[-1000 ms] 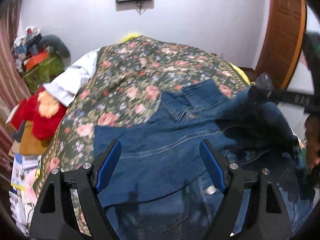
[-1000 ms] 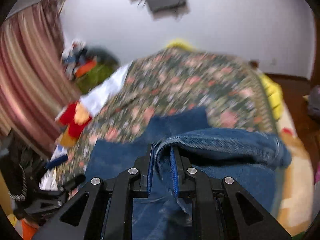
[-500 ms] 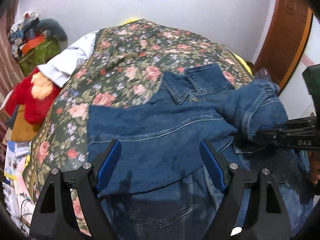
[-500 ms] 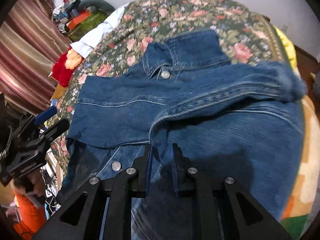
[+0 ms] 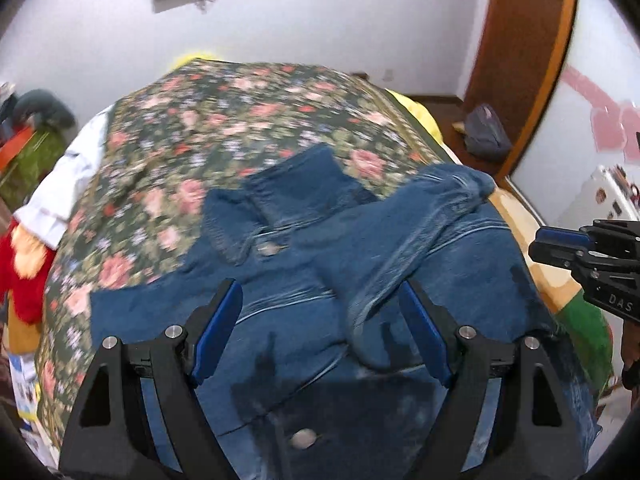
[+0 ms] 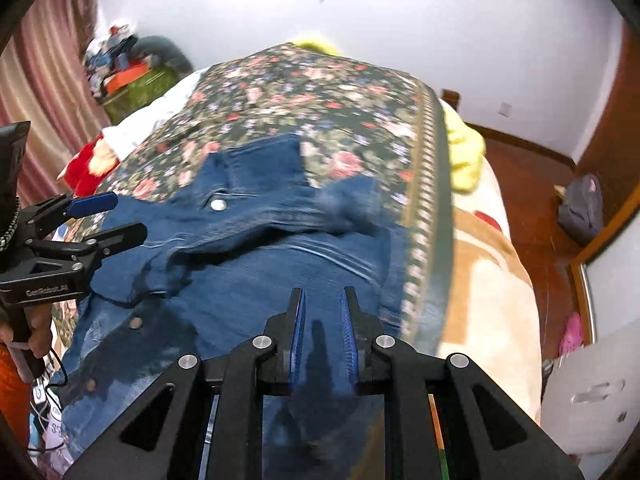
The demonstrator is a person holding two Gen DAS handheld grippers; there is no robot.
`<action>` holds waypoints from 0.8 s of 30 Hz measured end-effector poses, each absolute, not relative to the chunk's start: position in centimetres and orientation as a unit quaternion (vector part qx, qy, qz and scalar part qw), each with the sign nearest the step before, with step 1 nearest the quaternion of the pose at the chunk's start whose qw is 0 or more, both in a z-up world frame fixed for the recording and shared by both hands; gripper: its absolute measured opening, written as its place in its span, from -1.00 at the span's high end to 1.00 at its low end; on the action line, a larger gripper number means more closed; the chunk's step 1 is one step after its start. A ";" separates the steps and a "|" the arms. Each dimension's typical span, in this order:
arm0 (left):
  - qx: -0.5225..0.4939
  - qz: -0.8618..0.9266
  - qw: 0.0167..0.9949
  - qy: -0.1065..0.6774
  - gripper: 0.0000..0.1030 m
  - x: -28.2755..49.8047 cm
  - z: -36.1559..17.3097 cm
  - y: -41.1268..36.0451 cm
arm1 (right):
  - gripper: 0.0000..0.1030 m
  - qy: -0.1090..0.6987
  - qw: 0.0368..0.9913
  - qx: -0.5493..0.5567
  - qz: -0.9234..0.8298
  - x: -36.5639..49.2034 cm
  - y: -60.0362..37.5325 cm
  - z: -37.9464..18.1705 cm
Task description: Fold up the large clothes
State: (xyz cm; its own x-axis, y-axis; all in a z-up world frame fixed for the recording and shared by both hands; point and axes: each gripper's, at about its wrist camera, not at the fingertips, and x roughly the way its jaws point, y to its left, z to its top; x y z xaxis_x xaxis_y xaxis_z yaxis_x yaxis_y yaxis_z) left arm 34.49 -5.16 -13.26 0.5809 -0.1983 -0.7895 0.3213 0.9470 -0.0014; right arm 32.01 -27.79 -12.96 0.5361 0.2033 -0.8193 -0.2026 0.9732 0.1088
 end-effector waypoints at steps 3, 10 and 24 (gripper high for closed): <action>0.096 -0.169 0.868 0.456 -0.56 36.3 -15.1 -8.1 | 0.72 0.491 0.863 0.021 0.115 32.2 -29.6 -14.8; 0.123 -0.131 0.854 0.489 0.01 40.1 -19.0 -10.8 | 0.72 0.529 0.839 0.022 0.128 33.3 -29.9 -18.8; 0.051 -0.074 0.927 0.365 0.82 38.6 -9.5 -3.7 | 0.70 0.520 0.841 -0.082 0.126 32.2 -27.0 -20.6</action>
State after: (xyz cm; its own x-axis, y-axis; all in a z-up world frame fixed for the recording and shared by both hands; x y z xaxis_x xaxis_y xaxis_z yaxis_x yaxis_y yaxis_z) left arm 38.56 -3.69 -9.49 0.7222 -0.1005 -0.6843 0.1755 0.9836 0.0407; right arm 32.15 -26.98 -20.61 0.4277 0.1270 -0.8949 -0.2983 0.9544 -0.0072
